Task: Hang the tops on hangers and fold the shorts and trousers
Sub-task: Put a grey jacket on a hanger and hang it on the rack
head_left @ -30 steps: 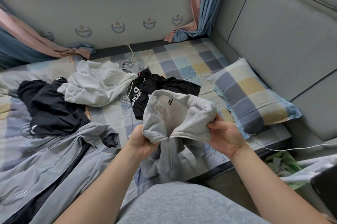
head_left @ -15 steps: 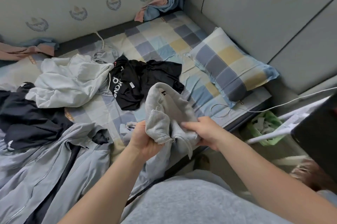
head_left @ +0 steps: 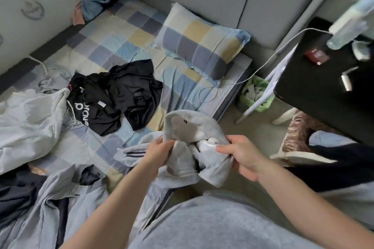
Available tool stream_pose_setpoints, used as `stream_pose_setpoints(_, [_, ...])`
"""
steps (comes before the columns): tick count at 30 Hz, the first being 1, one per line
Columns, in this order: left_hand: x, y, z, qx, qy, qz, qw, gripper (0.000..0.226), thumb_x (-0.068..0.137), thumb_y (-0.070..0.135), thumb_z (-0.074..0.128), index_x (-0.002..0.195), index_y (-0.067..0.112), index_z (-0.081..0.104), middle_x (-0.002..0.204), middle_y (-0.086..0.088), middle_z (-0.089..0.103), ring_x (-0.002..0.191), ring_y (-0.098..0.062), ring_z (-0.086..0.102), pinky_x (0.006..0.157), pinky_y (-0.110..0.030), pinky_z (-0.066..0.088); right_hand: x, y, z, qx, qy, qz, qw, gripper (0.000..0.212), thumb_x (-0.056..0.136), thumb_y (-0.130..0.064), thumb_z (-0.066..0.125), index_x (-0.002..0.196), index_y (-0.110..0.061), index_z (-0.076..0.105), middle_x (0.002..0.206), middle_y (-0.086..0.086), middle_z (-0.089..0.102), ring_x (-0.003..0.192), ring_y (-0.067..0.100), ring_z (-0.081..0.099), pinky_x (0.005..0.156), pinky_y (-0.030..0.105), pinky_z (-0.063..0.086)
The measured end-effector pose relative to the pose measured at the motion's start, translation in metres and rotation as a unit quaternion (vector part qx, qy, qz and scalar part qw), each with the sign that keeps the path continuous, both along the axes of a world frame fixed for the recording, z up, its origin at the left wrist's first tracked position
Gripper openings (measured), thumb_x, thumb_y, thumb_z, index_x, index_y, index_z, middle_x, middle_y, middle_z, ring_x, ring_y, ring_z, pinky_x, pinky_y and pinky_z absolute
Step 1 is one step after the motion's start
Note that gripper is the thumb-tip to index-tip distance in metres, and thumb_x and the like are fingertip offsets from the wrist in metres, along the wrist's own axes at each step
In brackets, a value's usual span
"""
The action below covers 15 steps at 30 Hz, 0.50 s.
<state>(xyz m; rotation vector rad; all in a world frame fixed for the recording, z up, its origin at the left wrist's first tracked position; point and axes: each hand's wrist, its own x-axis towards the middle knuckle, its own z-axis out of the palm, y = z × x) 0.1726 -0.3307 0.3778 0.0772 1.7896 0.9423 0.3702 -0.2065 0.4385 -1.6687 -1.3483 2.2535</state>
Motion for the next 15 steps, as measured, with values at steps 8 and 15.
stream_pose_setpoints(8, [0.081, 0.042, 0.0, -0.019, -0.005, -0.033, 0.999, 0.014, 0.097, 0.017, 0.057, 0.095, 0.015, 0.07, 0.083, -0.011, 0.075, 0.081, -0.027, 0.071, 0.068, -0.035, 0.057, 0.126, -0.033, -0.016, -0.022, -0.032, -0.148, 0.988, 0.019, 0.094, 0.004, 0.057, 0.111, 0.012, 0.062, 0.091, 0.021, 0.062, 0.086, 0.032, 0.059, 0.071, 0.037, 0.044])
stream_pose_setpoints(15, [0.241, 0.019, 0.007, -0.03, 0.067, -0.332, 0.94, 0.044, 0.094, 0.053, 0.056, 0.081, 0.012, 0.067, 0.072, -0.001, 0.07, 0.076, -0.021, 0.068, 0.073, -0.033, 0.052, 0.275, -0.104, -0.036, -0.019, -0.041, -0.308, 0.95, 0.01, 0.097, -0.002, 0.058, 0.098, 0.001, 0.068, 0.086, 0.02, 0.067, 0.081, 0.031, 0.063, 0.068, 0.035, 0.046])
